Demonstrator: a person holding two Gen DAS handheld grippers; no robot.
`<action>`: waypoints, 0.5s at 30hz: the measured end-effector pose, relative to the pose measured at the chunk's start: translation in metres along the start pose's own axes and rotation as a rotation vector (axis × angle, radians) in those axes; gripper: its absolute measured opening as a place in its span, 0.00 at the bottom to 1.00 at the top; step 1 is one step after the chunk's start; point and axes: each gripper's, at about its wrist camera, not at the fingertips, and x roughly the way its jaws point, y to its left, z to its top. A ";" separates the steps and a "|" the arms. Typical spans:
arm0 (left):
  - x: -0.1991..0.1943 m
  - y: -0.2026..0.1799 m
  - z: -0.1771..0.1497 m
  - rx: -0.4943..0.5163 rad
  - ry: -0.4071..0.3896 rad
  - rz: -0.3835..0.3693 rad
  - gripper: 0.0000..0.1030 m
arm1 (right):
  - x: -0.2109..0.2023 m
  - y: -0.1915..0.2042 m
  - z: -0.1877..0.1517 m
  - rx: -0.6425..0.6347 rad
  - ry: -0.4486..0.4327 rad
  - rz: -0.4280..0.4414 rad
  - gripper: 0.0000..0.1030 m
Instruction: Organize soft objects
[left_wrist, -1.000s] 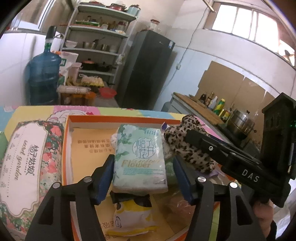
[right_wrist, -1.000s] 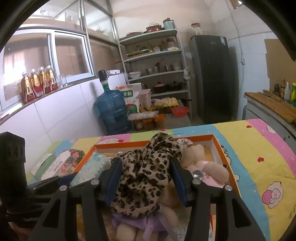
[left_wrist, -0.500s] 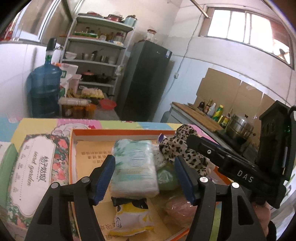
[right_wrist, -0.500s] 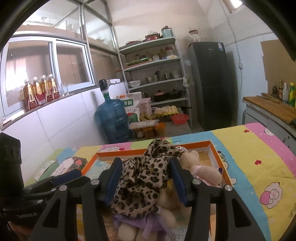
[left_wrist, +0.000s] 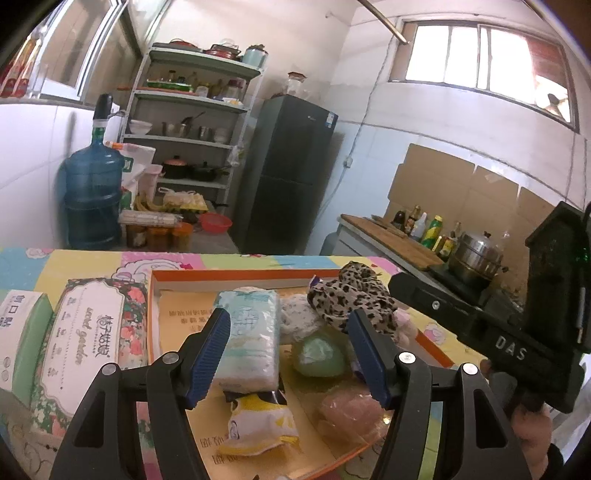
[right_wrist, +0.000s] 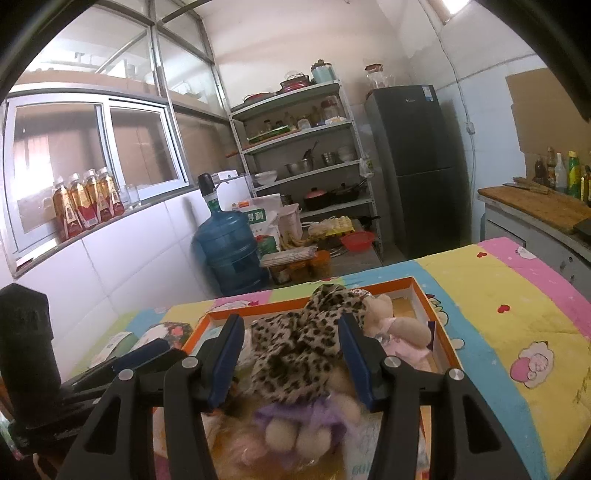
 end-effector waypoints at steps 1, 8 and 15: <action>-0.002 -0.001 0.000 0.000 -0.002 0.000 0.66 | -0.003 0.002 0.000 -0.004 0.000 -0.004 0.51; -0.029 -0.003 -0.006 -0.001 -0.021 0.021 0.66 | -0.026 0.024 -0.003 -0.039 -0.016 -0.016 0.51; -0.057 0.008 -0.018 -0.023 -0.021 0.042 0.66 | -0.039 0.048 -0.011 -0.073 -0.013 -0.019 0.51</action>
